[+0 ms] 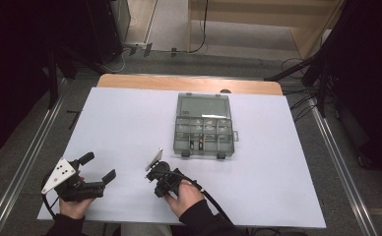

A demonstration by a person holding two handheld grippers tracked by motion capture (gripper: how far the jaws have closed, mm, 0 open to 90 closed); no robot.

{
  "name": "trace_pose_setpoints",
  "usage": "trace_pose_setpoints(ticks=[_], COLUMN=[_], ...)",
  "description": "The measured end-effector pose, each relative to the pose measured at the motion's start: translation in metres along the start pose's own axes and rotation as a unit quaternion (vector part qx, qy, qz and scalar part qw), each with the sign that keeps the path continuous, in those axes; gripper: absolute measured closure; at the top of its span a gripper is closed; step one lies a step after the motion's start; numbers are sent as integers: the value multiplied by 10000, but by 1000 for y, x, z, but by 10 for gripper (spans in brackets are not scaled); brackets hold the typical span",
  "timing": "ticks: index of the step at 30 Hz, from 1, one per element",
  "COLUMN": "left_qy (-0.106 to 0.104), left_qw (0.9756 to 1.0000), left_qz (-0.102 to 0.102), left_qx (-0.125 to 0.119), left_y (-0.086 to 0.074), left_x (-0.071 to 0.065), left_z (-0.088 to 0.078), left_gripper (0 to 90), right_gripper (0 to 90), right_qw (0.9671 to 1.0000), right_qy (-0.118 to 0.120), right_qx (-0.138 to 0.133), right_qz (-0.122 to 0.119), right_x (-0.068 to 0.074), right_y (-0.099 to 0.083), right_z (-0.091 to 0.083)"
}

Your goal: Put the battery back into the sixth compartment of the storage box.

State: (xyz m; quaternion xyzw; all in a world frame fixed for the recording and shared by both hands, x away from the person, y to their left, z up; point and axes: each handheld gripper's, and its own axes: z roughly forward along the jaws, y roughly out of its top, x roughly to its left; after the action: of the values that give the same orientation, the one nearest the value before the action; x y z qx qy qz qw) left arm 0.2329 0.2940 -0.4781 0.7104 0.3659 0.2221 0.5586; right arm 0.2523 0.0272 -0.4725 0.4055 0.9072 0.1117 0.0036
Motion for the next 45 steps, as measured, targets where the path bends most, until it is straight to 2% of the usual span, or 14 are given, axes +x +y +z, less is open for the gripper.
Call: trace_pose_setpoints(ticks=[7,13,20,25,28,32,37,45], left_qy=[2,3,2,12,17,22,25,31], left_qw=[10000,10000,10000,10000,10000,10000,10000,10000], left_qz=[-4,1,-2,1,-4,-1,-4,-9], left_qx=[-3,1,2,7,4,6,-3,-3], left_y=[0,0,0,0,0,0,0,0], left_x=[0,0,0,0,0,0,0,0], left_z=[0,0,0,0,0,0,0,0], left_gripper=[0,0,0,0,0,0,0,0], right_gripper=[771,771,773,775,775,775,775,775], right_qw=[10000,9996,9984,9951,9940,9909,9856,9752], right_qy=[15,226,336,354,378,431,582,801], right_qx=[-9,-128,-427,-852,-911,-1099,-1329,-1610], right_qz=[-53,-84,136,344,467,640,872,1293], right_x=[0,-2,-12,-27,-36,-51,-69,-96], right_y=[-1,-1,-2,-5,-6,-7,-10,-15], right_z=[0,-4,-16,-28,-35,-46,-55,-67])
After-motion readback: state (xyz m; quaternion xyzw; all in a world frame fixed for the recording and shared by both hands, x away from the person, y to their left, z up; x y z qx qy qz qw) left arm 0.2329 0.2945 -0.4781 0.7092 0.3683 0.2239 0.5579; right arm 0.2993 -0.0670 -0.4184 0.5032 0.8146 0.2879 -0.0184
